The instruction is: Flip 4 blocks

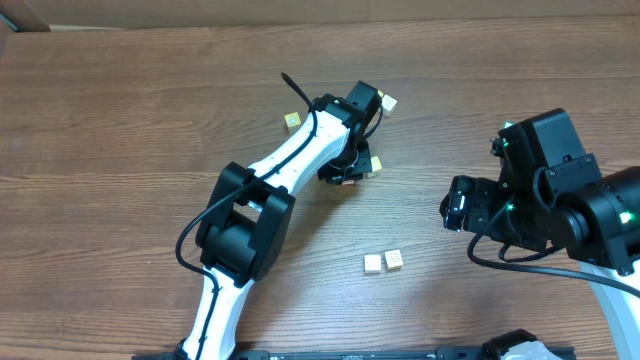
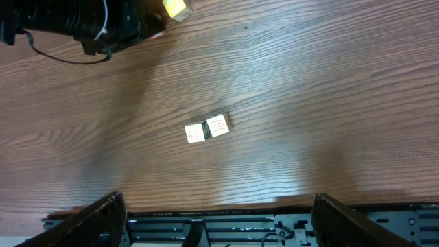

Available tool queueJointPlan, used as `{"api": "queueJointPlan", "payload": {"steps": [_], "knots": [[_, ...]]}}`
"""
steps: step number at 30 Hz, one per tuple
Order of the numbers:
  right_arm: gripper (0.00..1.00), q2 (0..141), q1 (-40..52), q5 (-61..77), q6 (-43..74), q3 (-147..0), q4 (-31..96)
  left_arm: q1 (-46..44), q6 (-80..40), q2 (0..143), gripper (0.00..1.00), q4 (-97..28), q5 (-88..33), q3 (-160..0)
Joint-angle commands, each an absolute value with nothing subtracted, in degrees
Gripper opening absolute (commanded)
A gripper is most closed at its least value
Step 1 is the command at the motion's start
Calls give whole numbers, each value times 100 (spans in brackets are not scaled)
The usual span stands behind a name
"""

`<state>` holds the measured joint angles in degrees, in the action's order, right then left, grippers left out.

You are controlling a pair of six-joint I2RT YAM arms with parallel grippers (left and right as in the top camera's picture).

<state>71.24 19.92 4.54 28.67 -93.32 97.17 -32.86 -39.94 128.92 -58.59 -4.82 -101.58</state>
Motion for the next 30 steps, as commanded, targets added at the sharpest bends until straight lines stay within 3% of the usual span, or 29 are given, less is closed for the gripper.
{"api": "queueJointPlan", "payload": {"steps": [1,16,24,30], "knots": [[87,7074,1986,486,2842,-9456,9706,-3212,-3874,12728,5,-6154,-250,-10541],[87,7072,1986,484,2840,-9456,9706,-3920,-4401,10506,5,-7491,1052,-10127],[87,7072,1986,486,2799,-9456,9706,-4901,-5393,9445,11,-6521,1081,-7804],[87,7072,1986,486,2751,-9456,9706,-5315,-5636,9048,8,-5398,548,-6261]]}}
